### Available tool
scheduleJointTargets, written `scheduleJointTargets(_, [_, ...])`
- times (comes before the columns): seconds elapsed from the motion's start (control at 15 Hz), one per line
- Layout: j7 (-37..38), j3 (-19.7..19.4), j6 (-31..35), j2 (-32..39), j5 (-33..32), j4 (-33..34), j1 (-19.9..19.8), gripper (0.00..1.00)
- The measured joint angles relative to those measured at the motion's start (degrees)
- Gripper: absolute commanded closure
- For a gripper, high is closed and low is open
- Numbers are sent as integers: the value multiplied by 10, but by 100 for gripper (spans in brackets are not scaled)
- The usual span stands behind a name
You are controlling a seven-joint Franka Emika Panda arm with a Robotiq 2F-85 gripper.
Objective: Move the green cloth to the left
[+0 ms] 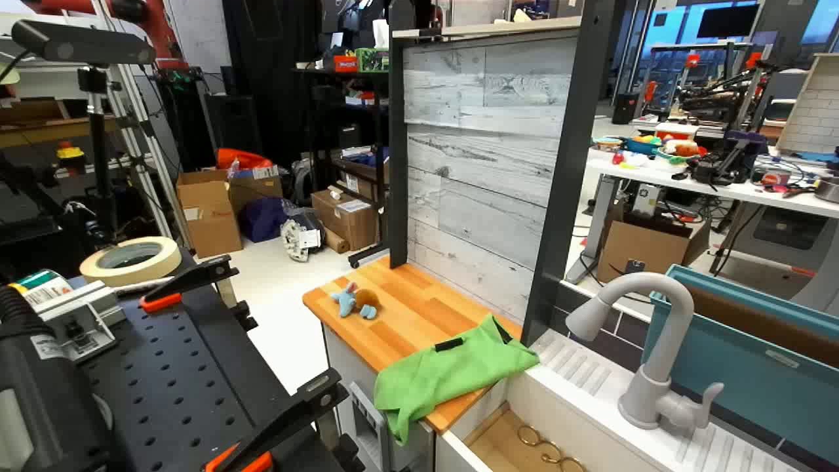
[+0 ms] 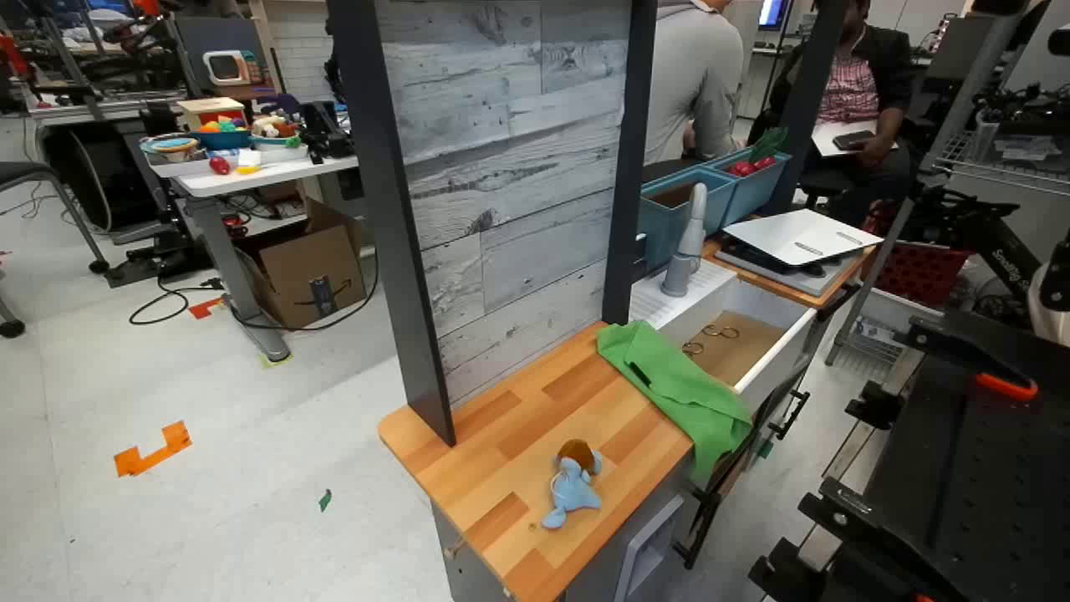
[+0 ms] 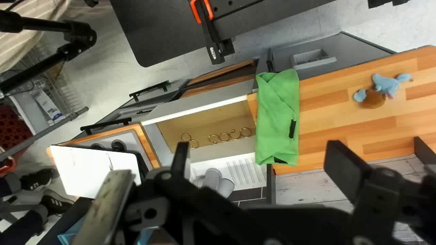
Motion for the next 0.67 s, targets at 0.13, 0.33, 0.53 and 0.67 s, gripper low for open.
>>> scheduleJointTargets(0.13, [0, 0, 0, 0, 0, 1, 0, 0])
scheduleJointTargets(0.33, [0, 0, 0, 0, 0, 1, 0, 0])
scheduleJointTargets(0.53, [6, -1, 10, 1, -1, -2, 1, 0])
scheduleJointTargets(0.67, [24, 2, 49, 12, -10, -8, 2, 0])
